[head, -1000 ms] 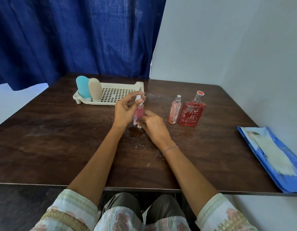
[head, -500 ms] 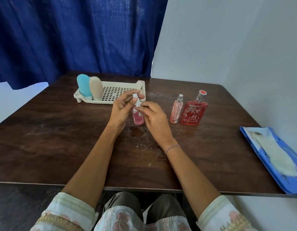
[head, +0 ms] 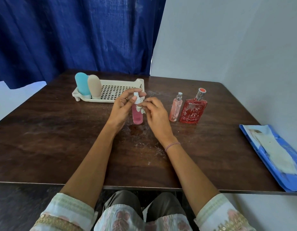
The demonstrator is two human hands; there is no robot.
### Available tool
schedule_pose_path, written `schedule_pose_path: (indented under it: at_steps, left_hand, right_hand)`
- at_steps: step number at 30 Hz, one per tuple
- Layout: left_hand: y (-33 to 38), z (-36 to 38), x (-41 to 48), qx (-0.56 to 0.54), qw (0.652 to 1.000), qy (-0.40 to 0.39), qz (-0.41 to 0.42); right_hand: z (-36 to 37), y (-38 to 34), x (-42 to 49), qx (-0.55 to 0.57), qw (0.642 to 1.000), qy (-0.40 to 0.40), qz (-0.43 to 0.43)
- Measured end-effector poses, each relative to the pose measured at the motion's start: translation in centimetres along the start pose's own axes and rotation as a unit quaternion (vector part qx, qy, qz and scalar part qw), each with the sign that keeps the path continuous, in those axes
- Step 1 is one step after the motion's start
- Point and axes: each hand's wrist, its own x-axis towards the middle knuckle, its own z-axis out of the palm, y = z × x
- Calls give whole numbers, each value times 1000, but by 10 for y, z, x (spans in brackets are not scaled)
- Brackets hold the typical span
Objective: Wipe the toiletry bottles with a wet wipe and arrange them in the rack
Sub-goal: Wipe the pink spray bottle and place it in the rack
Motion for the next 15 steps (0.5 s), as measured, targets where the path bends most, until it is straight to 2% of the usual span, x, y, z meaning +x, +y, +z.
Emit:
schedule_pose_path:
  at_steps: [2,4,8,11,13,15]
  left_hand:
    - [1,2,0,29,999,7,10]
    - [2,2,0,80,996,19,30]
    - [1,1,0,157,983,80,51]
    - [-5,-1,1,198,973,93,68]
    - [-9,-4,2,212,969,107,71]
    - [-8,-5,2,228,963,120,78]
  right_hand:
    - [0,3,1,24,999,18,19]
    - [0,5,1,42,999,3,20]
    - [0,8,-3,28,996,-86,26]
    - [4,10,-6,-7,986,-165,31]
    - [7,9,-6,-3,986,-167,30]
    - [8,5,-6,17,992,-123,31]
